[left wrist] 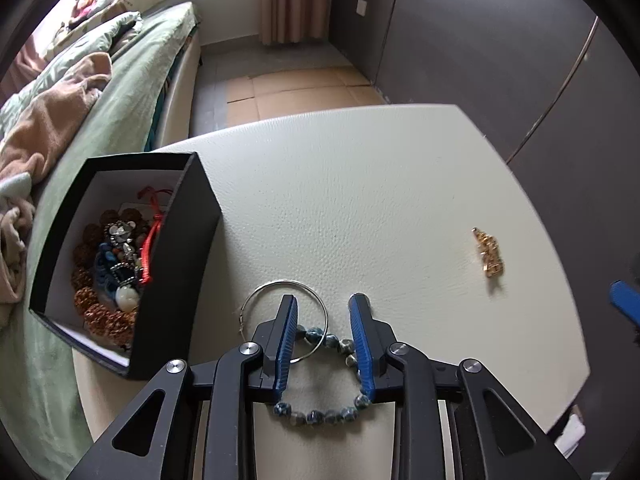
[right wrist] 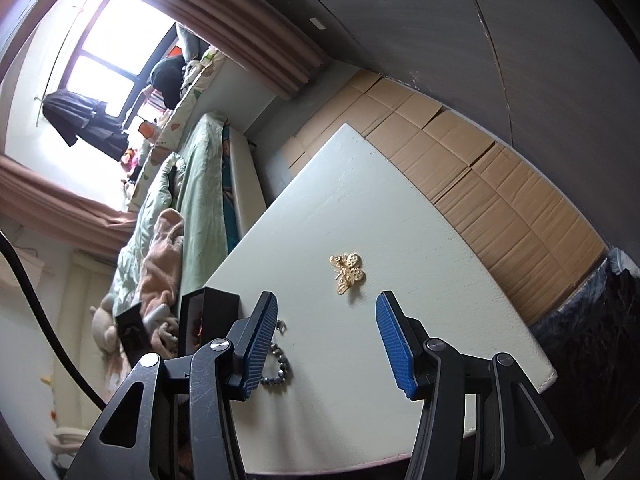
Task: Organize jewelry
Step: 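Move the left tool back to the silver hoop and close on it, then lift the silver hoop with the left tool while the right tool grasps the small silver ring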
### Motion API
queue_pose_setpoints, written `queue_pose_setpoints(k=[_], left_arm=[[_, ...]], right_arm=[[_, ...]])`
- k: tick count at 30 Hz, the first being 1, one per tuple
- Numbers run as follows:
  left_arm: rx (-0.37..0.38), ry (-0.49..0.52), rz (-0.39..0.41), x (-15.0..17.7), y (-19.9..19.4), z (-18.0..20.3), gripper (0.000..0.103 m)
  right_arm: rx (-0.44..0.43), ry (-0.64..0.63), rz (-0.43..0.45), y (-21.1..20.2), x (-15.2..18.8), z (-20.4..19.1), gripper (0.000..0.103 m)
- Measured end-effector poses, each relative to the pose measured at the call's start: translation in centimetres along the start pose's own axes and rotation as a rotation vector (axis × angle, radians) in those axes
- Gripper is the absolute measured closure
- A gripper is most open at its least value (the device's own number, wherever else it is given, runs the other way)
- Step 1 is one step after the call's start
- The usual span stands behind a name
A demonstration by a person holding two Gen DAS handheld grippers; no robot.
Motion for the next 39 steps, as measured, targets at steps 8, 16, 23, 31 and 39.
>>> queue_pose_setpoints(k=[8,16,23,31,39], left_arm=[[-0.083,0.059,-0.017,0.1,1.2,0.3,0.081],[-0.056,0.082,0.009,0.5,1.1,0.5,0.099],[0.014,0.039,0.028,0.3,0.2,0.0,0.100],[0.058,0.007,0.117,-0.2,-3.4,-0.4,0.101],[0.123,-0.051,0.180,-0.8,-6.5,-2.1,0.101]], right_arm=[[0.008,0.004,0.017,-0.2,-0.7,0.2,0.049],[0.029,-0.010,0.007,0.5,-1.0,-0.3,0.049],[0.050,-0.025,-0.008,1.4,-1.0,-0.5,0.049],[0.079,-0.105,-0.040,2.4,-0.3,-1.7,0.050],[0.097,-0.205,-0.114,5.3,1.1,-3.6,0.050]])
Point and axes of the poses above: each gripper's, at about its wrist camera, not at the fingertips, and y roughly the way its jaws point, z to its right, x to its underside, the point moved 7 cm from there along y, roughly the way its jaws point, and after that the axes turned 6 degrees about -z, right-handed, at the moved point
